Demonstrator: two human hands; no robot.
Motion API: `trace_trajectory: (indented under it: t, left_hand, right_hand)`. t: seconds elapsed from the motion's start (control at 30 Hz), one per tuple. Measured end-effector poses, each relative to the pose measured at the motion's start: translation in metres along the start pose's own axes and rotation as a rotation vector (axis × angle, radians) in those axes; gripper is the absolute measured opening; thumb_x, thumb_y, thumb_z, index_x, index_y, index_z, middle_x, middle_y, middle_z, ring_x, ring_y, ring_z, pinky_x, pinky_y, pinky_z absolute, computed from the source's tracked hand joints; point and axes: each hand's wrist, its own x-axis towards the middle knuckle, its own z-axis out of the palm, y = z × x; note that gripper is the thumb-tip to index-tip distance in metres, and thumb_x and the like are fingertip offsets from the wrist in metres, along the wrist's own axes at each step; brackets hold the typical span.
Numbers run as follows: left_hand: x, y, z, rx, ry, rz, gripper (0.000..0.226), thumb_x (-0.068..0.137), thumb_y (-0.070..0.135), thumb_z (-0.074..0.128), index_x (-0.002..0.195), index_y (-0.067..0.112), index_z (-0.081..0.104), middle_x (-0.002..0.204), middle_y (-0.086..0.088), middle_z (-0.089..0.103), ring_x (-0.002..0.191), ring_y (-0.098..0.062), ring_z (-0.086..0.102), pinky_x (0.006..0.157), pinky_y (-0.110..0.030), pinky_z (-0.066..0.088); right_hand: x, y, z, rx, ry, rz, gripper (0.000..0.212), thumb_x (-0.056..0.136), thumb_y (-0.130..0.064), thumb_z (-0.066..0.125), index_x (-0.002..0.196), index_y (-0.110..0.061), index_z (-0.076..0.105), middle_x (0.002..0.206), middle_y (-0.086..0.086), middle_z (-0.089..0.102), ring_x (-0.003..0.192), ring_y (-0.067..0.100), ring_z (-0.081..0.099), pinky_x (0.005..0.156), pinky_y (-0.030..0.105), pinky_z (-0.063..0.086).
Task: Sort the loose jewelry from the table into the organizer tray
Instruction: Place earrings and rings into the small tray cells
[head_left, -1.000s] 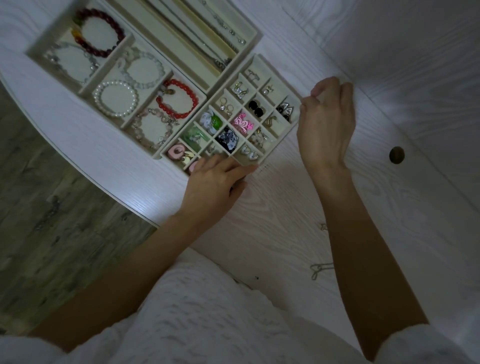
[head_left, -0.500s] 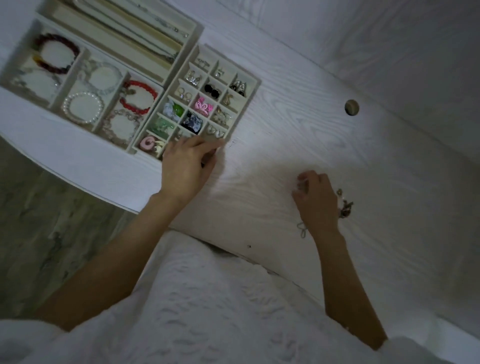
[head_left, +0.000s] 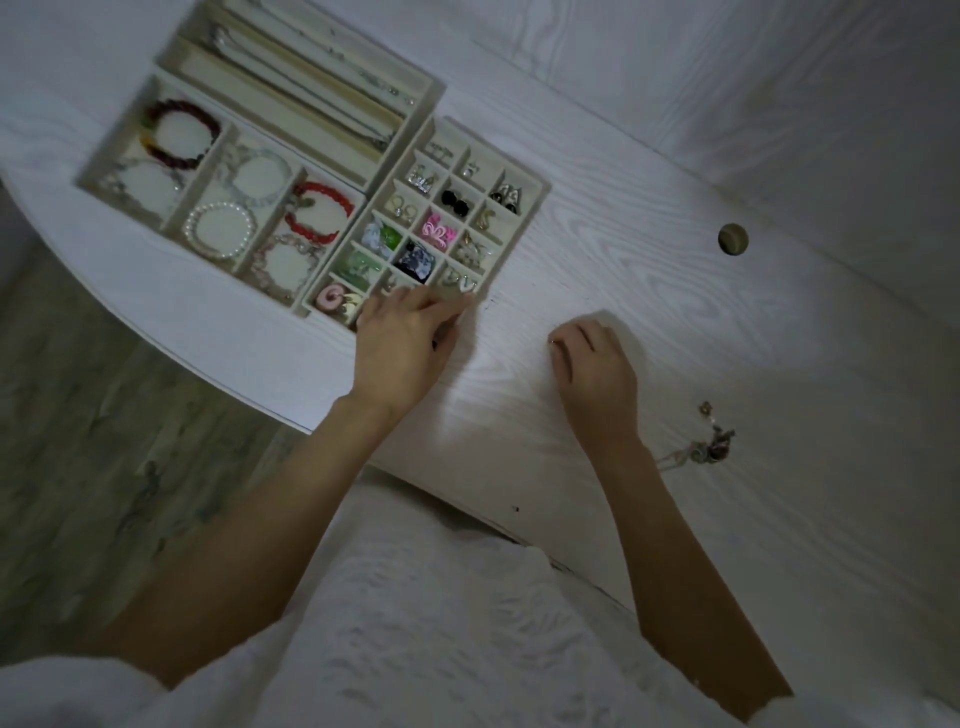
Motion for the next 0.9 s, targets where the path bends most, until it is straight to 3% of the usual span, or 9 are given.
trace_trajectory:
  t: [0.17, 0.3, 0.43, 0.6, 0.77, 0.9]
  left_hand:
    - [-0.002, 0.000, 0.001, 0.009, -0.004, -0.006, 0.032, 0.085, 0.015, 0.066, 0.116, 0.022, 0.067, 0.094, -0.002, 0.067, 0.086, -0.028, 0.061, 0.077, -0.041, 0.042]
    - [-0.002, 0.000, 0.002, 0.013, 0.013, -0.007, 0.030, 0.084, 0.016, 0.065, 0.113, 0.022, 0.069, 0.091, 0.000, 0.066, 0.088, -0.027, 0.060, 0.074, -0.038, 0.039]
    - [0.000, -0.003, 0.002, -0.009, 0.035, 0.010, 0.033, 0.086, 0.024, 0.050, 0.114, 0.025, 0.068, 0.087, 0.002, 0.066, 0.082, -0.025, 0.059, 0.069, -0.033, 0.034]
    - [0.003, -0.006, 0.003, -0.058, 0.040, 0.018, 0.034, 0.086, 0.024, 0.047, 0.112, 0.023, 0.069, 0.086, 0.000, 0.067, 0.080, -0.026, 0.059, 0.068, -0.035, 0.039]
    - [0.002, -0.005, 0.002, -0.088, 0.038, 0.007, 0.033, 0.086, 0.024, 0.048, 0.111, 0.022, 0.070, 0.086, 0.001, 0.067, 0.078, -0.025, 0.059, 0.069, -0.033, 0.038]
    - [0.003, -0.005, -0.001, -0.089, 0.016, 0.002, 0.034, 0.085, 0.025, 0.049, 0.111, 0.023, 0.070, 0.087, 0.002, 0.066, 0.080, -0.024, 0.059, 0.071, -0.033, 0.038]
  right_hand:
    - [0.025, -0.003, -0.003, -0.065, -0.056, -0.062, 0.031, 0.093, -0.024, 0.041, 0.083, -0.006, 0.064, 0.079, 0.008, 0.062, 0.070, 0.023, 0.058, 0.058, 0.027, 0.044]
    - [0.072, -0.018, -0.011, 0.121, -0.096, 0.007, 0.018, 0.094, -0.021, 0.052, 0.093, -0.012, 0.068, 0.092, 0.003, 0.066, 0.090, 0.021, 0.055, 0.078, 0.024, 0.038]
    - [0.115, -0.041, -0.012, 0.257, -0.059, 0.006, 0.013, 0.090, -0.020, 0.059, 0.095, -0.015, 0.070, 0.090, -0.002, 0.068, 0.081, 0.010, 0.057, 0.070, 0.022, 0.041]
    - [0.130, -0.037, -0.005, 0.253, -0.056, -0.036, 0.010, 0.083, -0.008, 0.067, 0.091, -0.011, 0.072, 0.088, 0.001, 0.069, 0.077, 0.007, 0.060, 0.069, 0.015, 0.047]
    - [0.133, -0.036, -0.004, 0.129, -0.139, -0.178, 0.015, 0.080, 0.005, 0.063, 0.087, -0.006, 0.072, 0.091, 0.007, 0.067, 0.079, 0.015, 0.062, 0.072, 0.027, 0.052]
    - [0.134, -0.040, -0.011, 0.081, -0.081, -0.202, 0.022, 0.080, 0.012, 0.055, 0.085, -0.002, 0.071, 0.092, 0.010, 0.066, 0.079, 0.020, 0.062, 0.071, 0.029, 0.052]
